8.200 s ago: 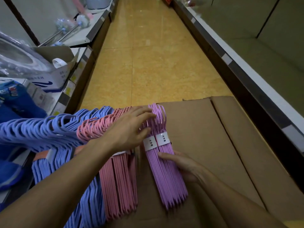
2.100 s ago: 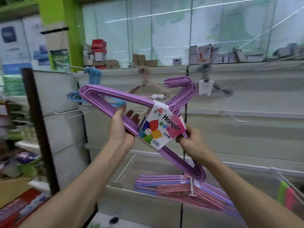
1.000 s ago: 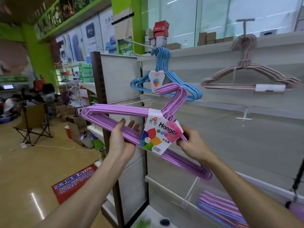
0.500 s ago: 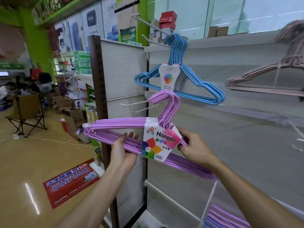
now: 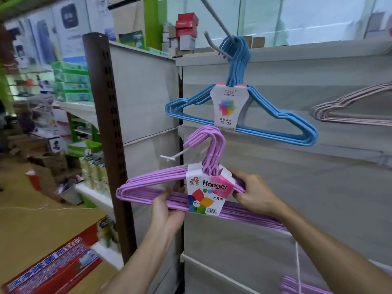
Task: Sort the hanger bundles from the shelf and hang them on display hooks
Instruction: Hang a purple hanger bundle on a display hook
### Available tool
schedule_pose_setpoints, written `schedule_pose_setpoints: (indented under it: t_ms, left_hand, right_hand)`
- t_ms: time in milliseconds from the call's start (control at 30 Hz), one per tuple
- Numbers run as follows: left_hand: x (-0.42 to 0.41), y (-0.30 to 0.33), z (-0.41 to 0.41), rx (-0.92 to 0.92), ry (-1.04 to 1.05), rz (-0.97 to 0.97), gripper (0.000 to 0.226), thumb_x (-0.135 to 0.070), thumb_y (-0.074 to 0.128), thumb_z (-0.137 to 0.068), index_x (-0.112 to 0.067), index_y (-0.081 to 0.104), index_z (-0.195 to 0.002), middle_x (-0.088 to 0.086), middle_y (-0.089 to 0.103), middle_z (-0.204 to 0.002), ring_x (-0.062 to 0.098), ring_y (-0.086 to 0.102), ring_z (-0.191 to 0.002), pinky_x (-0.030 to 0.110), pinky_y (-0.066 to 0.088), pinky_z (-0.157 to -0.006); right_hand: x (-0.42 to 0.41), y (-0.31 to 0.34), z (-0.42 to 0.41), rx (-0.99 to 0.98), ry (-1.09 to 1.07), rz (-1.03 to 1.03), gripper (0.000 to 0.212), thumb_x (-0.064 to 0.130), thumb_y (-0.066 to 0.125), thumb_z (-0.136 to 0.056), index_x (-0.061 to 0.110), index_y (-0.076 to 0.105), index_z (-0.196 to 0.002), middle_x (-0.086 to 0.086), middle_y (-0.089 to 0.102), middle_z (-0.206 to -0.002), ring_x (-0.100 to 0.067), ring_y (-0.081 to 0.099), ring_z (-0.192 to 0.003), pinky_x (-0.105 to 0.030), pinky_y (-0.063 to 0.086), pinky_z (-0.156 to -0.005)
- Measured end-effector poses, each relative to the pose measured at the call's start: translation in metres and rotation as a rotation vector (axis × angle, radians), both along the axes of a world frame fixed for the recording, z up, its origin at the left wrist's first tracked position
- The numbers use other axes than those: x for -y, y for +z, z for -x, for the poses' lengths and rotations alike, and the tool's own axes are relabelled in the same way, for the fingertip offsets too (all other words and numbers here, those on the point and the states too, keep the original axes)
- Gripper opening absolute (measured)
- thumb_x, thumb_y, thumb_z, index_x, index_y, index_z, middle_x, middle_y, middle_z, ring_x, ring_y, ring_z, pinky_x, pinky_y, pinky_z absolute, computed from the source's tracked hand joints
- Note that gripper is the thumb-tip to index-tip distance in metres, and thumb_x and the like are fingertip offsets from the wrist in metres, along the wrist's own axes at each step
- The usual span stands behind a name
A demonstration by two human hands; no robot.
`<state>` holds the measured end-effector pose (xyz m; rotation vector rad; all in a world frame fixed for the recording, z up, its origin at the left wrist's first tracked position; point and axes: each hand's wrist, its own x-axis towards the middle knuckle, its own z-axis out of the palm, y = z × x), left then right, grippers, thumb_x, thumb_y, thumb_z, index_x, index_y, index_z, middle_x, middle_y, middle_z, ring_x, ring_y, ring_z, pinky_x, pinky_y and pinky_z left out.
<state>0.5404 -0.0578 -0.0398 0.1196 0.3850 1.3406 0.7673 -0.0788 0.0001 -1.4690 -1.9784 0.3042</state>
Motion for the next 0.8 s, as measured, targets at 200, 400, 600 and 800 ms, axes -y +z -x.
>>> schedule_pose_setpoints:
  t_ms: [200, 400, 600, 800]
  left_hand:
    - [-0.058, -0.014, -0.003, 0.005, -0.086, 0.043, 0.032, -0.002, 0.049, -0.095, -0.008, 0.061, -0.124, 0.017, 0.066, -0.122, 0.033, 0.067, -0.097, 0.046, 0.059, -0.062]
    - [-0.108, -0.028, -0.011, -0.015, -0.181, 0.080, 0.027, 0.000, 0.047, -0.092, -0.007, 0.060, -0.115, 0.019, 0.074, -0.099, 0.033, 0.073, -0.087, 0.048, 0.056, -0.072]
    - [-0.148, -0.043, -0.021, -0.055, -0.221, 0.126, 0.015, -0.001, 0.045, -0.096, -0.008, 0.058, -0.092, 0.014, 0.072, -0.066, 0.026, 0.067, -0.084, 0.047, 0.052, -0.092]
    - [-0.173, -0.048, -0.030, -0.070, -0.251, 0.134, 0.017, -0.003, 0.045, -0.096, -0.007, 0.062, -0.099, 0.019, 0.071, -0.090, 0.032, 0.068, -0.085, 0.050, 0.056, -0.080]
  right_hand:
    - [-0.024, -0.002, 0.004, 0.037, -0.131, 0.021, 0.052, 0.015, 0.052, -0.070, 0.030, 0.058, -0.120, 0.007, 0.074, -0.095, -0.013, 0.068, -0.082, -0.041, 0.057, -0.073]
    - [-0.041, -0.005, 0.009, 0.053, -0.247, 0.034, 0.059, 0.015, 0.052, -0.069, 0.033, 0.054, -0.125, 0.007, 0.074, -0.099, -0.012, 0.067, -0.082, -0.037, 0.057, -0.073]
    - [-0.061, -0.012, 0.016, 0.122, -0.377, 0.093, 0.062, 0.019, 0.050, -0.068, 0.035, 0.050, -0.128, 0.003, 0.072, -0.108, -0.026, 0.066, -0.093, -0.042, 0.056, -0.079]
    - [-0.079, -0.017, 0.018, 0.170, -0.432, 0.138, 0.064, 0.015, 0.051, -0.072, 0.032, 0.048, -0.133, -0.001, 0.070, -0.112, -0.027, 0.065, -0.095, -0.043, 0.056, -0.082]
